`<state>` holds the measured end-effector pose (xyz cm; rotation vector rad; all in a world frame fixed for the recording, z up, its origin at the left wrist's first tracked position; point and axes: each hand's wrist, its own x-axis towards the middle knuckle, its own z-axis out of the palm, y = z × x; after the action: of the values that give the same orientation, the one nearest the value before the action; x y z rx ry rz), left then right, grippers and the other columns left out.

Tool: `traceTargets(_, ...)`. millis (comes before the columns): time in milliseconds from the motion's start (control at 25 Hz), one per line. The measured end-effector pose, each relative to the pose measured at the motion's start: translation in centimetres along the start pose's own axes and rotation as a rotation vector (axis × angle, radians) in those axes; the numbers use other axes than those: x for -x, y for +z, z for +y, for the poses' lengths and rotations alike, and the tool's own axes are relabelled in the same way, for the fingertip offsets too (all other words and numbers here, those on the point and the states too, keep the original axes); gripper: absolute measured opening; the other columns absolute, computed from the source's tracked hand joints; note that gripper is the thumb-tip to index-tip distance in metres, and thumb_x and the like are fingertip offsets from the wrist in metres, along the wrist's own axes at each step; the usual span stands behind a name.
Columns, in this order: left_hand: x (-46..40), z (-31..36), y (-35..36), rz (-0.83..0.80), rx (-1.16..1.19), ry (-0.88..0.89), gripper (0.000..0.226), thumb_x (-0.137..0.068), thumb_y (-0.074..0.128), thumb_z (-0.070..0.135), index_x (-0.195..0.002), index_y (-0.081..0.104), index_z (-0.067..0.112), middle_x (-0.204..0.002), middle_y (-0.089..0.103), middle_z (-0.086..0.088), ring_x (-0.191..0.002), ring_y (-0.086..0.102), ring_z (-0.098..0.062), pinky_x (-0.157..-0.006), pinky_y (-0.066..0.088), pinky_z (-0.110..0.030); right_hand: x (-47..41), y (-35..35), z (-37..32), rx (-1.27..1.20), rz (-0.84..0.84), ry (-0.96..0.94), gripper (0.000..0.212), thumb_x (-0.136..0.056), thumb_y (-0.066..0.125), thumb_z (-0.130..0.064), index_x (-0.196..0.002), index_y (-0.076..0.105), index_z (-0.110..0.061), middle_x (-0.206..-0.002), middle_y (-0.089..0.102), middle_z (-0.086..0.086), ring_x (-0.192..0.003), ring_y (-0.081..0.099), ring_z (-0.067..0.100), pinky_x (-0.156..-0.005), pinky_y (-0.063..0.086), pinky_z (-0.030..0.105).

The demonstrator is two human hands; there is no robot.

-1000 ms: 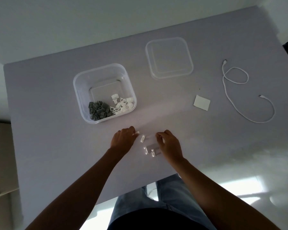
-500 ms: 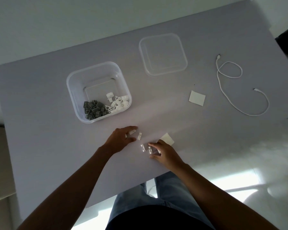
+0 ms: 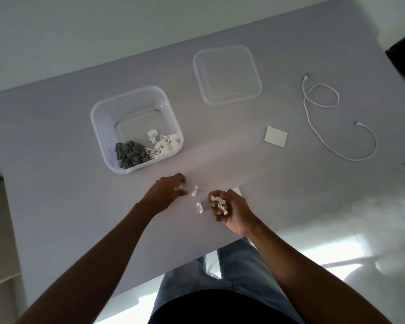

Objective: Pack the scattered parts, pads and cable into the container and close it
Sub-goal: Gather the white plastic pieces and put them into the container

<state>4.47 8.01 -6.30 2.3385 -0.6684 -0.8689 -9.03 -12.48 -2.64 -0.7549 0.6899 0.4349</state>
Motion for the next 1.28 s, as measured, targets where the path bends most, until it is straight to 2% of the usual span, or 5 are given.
traceTargets(160,0.7,-0.8,-1.2,-0.135,-0.027,0.041,0.053,-0.080,0.077,0.032,-0.128,0.053,0.033,-0.106,0.063,0.010,-0.072,0.052,-0.003,-0.069,0.039,-0.022,0.2,0.1,-0.5,0.112,0.041,-0.033,0.022,-0.084,0.046,-0.019,-0.074,0.061,-0.006,-0.066,0.054,0.010,-0.050,0.040,0.017,-0.047,0.027,0.023)
traceTargets(320,0.9,-1.2,-2.0,-0.160,-0.038,0.045,0.056,-0.082,0.076,0.020,-0.133,0.055,0.032,-0.118,0.058,0.016,-0.076,0.052,-0.001,-0.074,0.038,-0.017,-1.4,-0.8,1.2,0.955,0.347,-0.338,0.041,-0.091,0.066,-0.037,-0.055,0.058,-0.019,-0.048,0.053,-0.009,-0.044,0.046,0.004,-0.049,0.035,0.019)
traceTargets(680,1.1,-1.1,-1.1,0.005,-0.036,0.060,0.022,-0.090,0.066,0.032,-0.109,0.064,0.020,-0.100,0.069,0.004,-0.085,0.062,-0.017,-0.075,0.049,-0.034,-2.4,0.6,4.9,1.586,0.374,-0.558,0.023,-0.089,0.069,-0.032,-0.103,0.071,-0.014,-0.099,0.071,0.004,-0.083,0.068,0.019,-0.070,0.047,0.022)
traceTargets(920,1.3,0.5,-0.2,0.001,0.067,-0.069,0.013,-0.096,0.055,0.026,-0.096,0.058,0.014,-0.086,0.062,-0.002,-0.072,0.054,-0.015,-0.064,0.044,-0.031,-2.6,1.7,3.4,0.852,0.378,-0.308,0.010,-0.085,0.070,-0.022,-0.077,0.068,-0.017,-0.067,0.061,-0.003,-0.055,0.053,0.003,-0.053,0.044,0.020)
traceTargets(1280,1.6,2.9,-1.8,-0.239,1.509,-0.381,0.013,-0.074,0.031,0.018,-0.062,0.033,0.013,-0.052,0.033,-0.004,-0.048,0.012,-0.014,-0.045,0.009,-0.024,-2.1,1.4,-1.2,0.241,0.085,-0.044,0.043,-0.095,0.041,-0.035,-0.064,0.057,-0.008,-0.059,0.049,0.009,-0.046,0.037,0.017,-0.046,0.023,0.022)
